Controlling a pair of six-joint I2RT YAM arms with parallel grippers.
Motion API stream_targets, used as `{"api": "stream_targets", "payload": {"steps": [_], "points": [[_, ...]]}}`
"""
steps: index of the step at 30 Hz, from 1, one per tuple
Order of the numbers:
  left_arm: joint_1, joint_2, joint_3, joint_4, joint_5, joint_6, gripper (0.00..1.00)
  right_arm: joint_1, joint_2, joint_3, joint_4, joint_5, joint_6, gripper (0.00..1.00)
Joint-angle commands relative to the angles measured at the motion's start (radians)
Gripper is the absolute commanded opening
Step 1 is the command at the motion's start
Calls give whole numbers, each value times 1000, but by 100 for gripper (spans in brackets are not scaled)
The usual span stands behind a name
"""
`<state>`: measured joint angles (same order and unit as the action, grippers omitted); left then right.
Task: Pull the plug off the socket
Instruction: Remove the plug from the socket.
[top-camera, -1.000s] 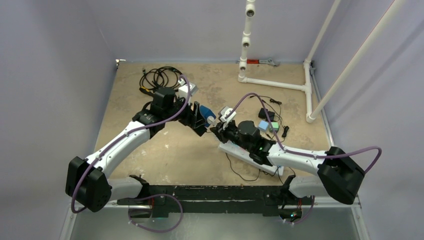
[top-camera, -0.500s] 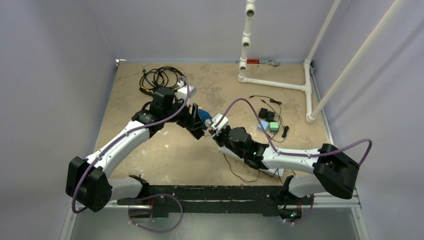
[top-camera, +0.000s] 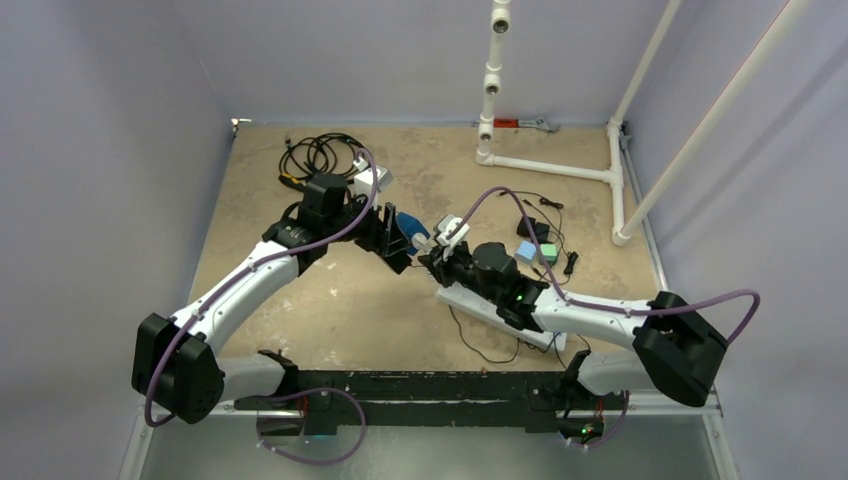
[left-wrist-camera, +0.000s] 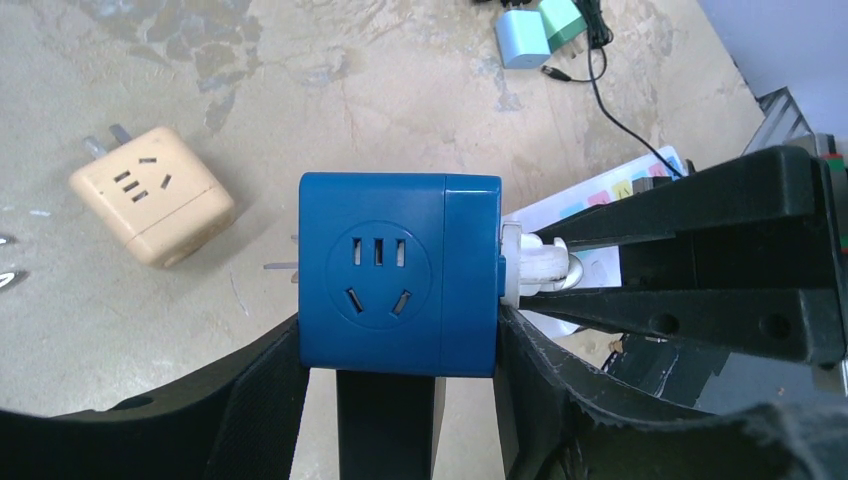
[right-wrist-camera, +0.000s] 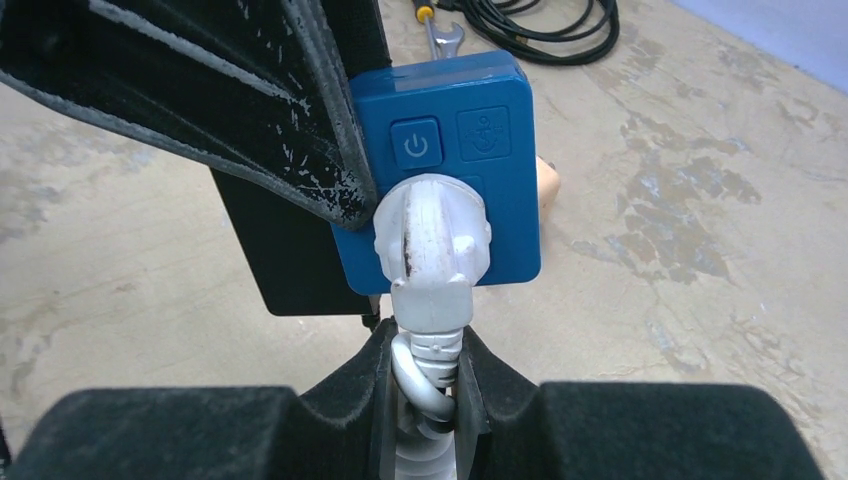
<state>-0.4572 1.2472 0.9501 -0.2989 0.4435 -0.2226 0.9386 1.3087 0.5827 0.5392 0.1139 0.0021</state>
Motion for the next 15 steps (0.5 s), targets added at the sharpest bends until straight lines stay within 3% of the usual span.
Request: {"api": "stream_targets", "payload": {"steps": [1, 15], "points": [[48, -11, -13, 54, -140, 66, 0, -66, -94, -5, 130, -108, 80, 0], [35, -34, -17, 67, -122, 74, 0, -135, -73, -5, 143, -207, 124, 0]]}}
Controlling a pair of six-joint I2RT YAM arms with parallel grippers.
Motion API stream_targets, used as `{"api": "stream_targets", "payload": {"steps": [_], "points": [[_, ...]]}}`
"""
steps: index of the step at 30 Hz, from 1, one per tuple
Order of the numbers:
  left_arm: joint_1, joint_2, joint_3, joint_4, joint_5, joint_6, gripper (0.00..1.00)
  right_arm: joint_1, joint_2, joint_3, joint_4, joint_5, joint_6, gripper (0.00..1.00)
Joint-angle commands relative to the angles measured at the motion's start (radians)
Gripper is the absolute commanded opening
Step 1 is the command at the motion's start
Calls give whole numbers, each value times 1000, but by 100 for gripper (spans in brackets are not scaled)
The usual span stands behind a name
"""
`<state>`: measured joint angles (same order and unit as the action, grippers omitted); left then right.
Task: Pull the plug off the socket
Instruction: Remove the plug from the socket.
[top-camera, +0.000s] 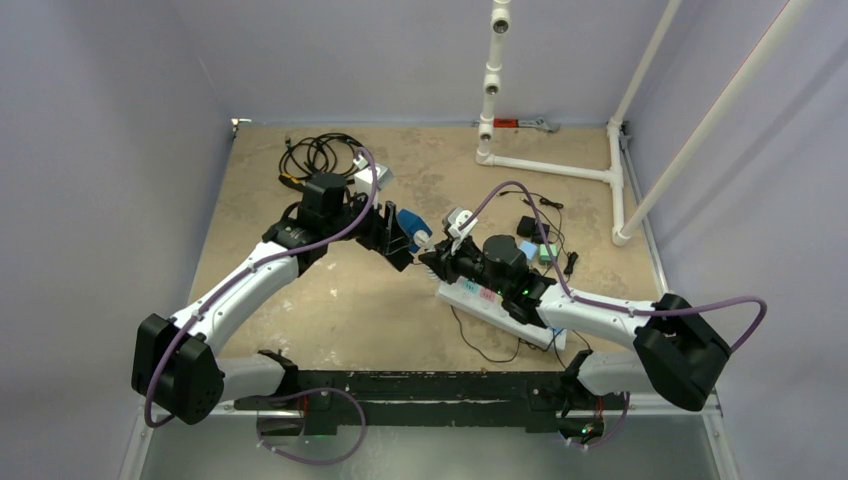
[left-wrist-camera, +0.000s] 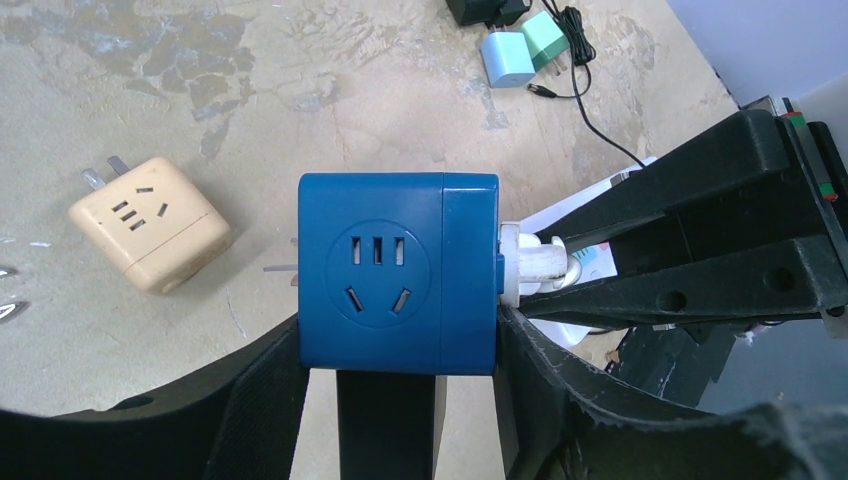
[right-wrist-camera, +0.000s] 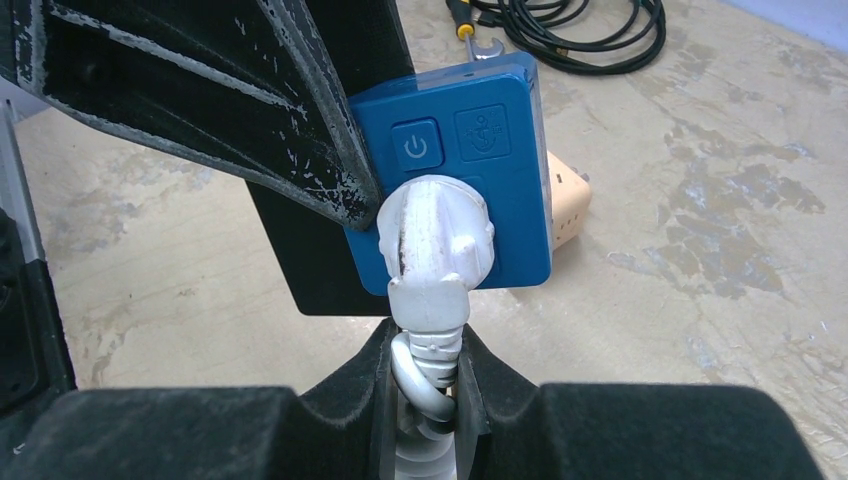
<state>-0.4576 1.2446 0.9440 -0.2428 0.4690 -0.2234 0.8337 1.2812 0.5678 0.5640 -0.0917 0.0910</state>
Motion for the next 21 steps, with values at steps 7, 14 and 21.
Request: {"api": "stream_targets", "payload": {"steps": [7, 14, 21], "points": [[36, -29, -7, -5, -222, 67, 0, -27, -35, 29, 83, 25, -5, 0], [36, -29, -10, -2, -225, 67, 0, -27, -49, 22, 83, 34, -7, 0], [36, -31, -9, 0, -218, 67, 0, -27, -55, 20, 79, 43, -11, 0]]}}
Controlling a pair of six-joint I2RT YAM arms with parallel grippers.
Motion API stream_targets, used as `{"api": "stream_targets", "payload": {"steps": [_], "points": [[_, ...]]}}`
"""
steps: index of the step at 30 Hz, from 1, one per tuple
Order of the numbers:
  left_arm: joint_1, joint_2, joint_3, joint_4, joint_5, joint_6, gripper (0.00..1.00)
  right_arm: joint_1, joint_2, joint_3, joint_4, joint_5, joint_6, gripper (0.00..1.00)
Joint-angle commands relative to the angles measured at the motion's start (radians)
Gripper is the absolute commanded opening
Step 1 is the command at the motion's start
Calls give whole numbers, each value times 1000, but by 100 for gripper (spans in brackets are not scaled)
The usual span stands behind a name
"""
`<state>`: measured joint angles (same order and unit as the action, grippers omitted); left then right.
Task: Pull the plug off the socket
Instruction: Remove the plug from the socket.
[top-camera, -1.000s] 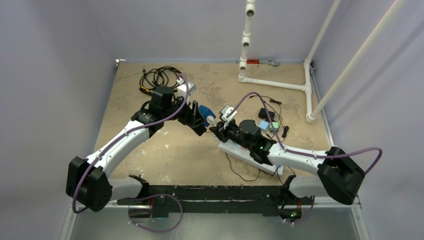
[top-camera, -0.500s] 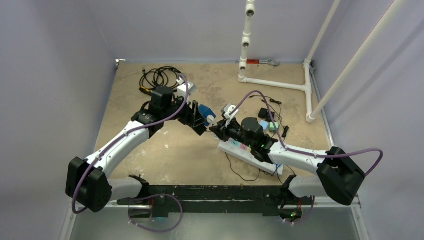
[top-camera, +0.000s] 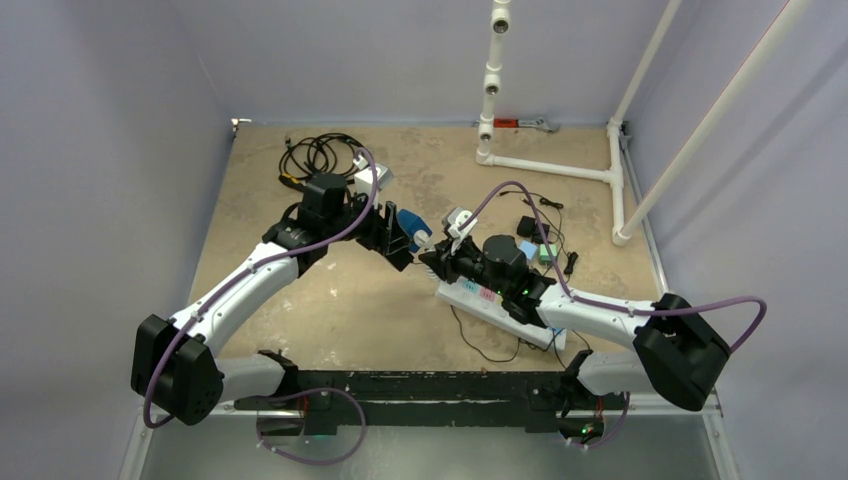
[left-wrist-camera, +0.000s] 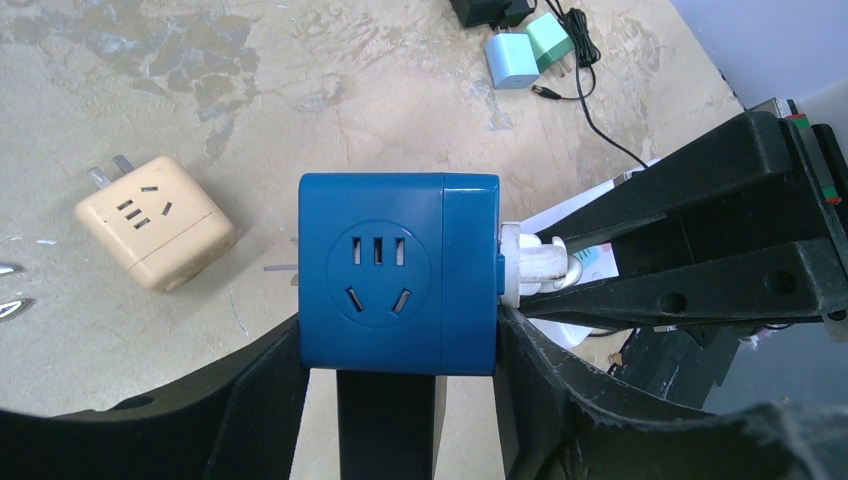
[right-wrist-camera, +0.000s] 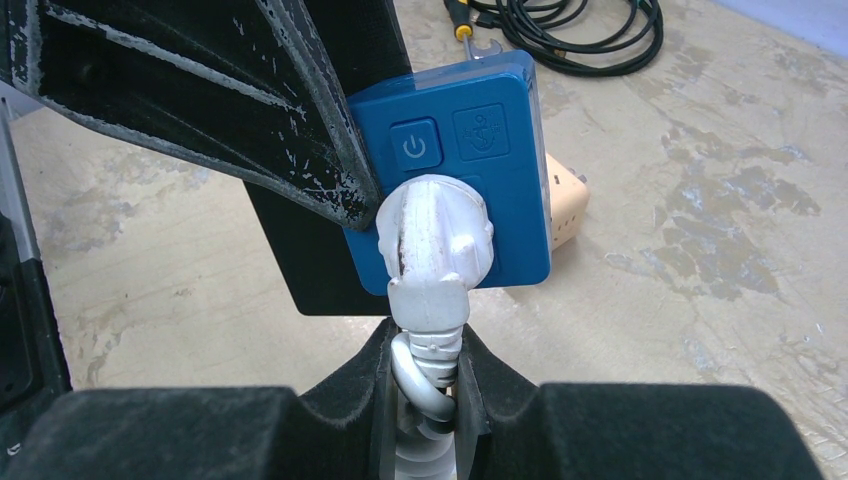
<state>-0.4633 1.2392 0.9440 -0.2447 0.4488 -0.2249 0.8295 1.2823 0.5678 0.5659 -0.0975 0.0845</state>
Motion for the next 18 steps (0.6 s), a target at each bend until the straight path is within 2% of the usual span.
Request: {"api": "stream_targets", "payload": {"steps": [1, 18], "points": [[41, -25, -9, 2, -198, 70, 0, -23, -57, 20, 78, 50, -5, 0], [41, -30, -11, 5, -199, 68, 0, -23, -55, 22, 76, 50, -9, 0]]}}
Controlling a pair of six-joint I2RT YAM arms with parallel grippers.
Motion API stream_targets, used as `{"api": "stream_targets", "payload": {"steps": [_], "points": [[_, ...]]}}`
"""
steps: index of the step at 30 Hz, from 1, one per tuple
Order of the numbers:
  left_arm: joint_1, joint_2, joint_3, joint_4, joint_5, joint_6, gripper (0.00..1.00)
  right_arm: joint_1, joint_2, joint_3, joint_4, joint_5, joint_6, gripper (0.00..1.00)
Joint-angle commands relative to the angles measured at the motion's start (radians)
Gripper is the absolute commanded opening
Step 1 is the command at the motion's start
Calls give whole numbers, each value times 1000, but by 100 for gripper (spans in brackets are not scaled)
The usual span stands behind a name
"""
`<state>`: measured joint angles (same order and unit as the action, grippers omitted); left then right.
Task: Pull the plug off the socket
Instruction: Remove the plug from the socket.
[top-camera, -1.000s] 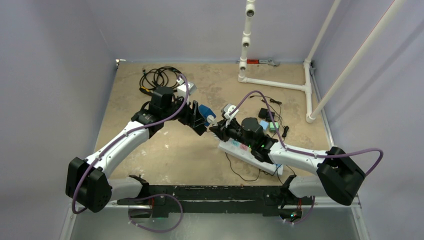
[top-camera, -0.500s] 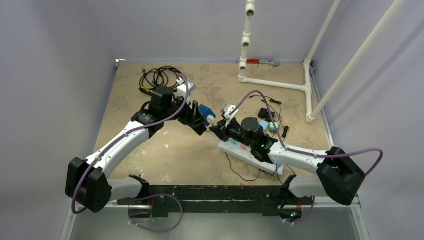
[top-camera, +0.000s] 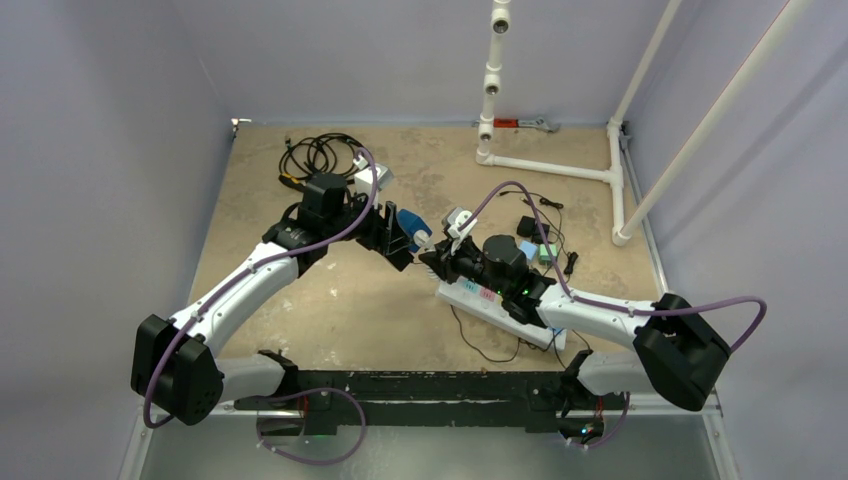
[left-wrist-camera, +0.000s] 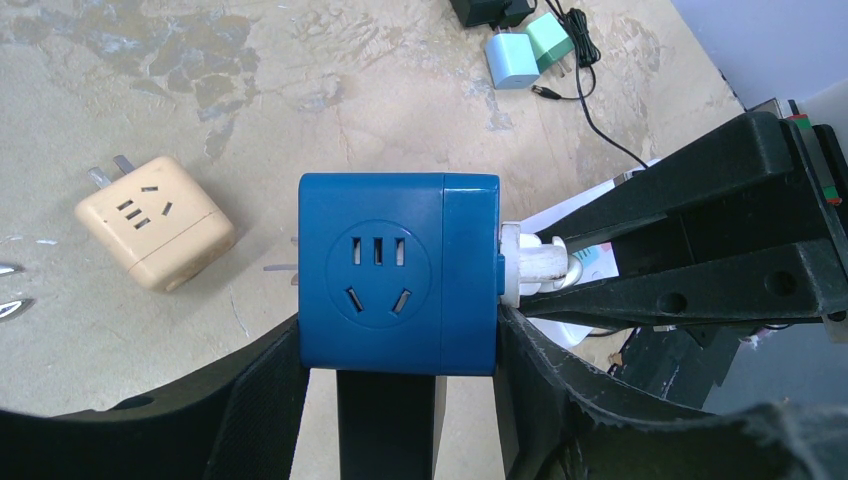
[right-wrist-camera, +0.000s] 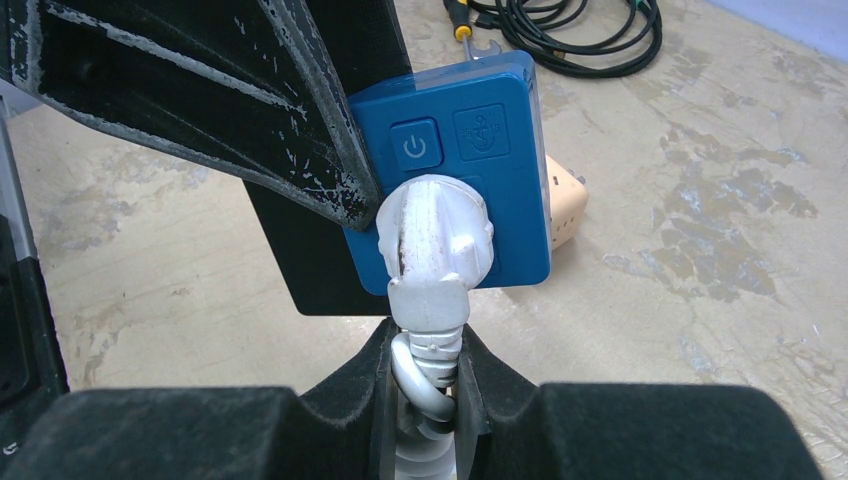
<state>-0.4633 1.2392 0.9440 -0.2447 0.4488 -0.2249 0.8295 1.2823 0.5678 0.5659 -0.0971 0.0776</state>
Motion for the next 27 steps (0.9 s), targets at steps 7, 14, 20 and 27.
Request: {"api": "stream_targets", "payload": {"steps": [7, 14, 20, 27], "points": [[41, -33, -11, 1, -228, 65, 0, -23, -60, 18, 75, 51, -6, 0], [41, -34, -11, 2, -227, 65, 0, -21, -60, 18, 74, 53, -7, 0], [41, -38, -11, 4, -227, 65, 0, -21, -63, 17, 75, 55, -9, 0], [41, -43, -13, 5, -228, 65, 0, -20, -65, 16, 74, 60, -10, 0]]}}
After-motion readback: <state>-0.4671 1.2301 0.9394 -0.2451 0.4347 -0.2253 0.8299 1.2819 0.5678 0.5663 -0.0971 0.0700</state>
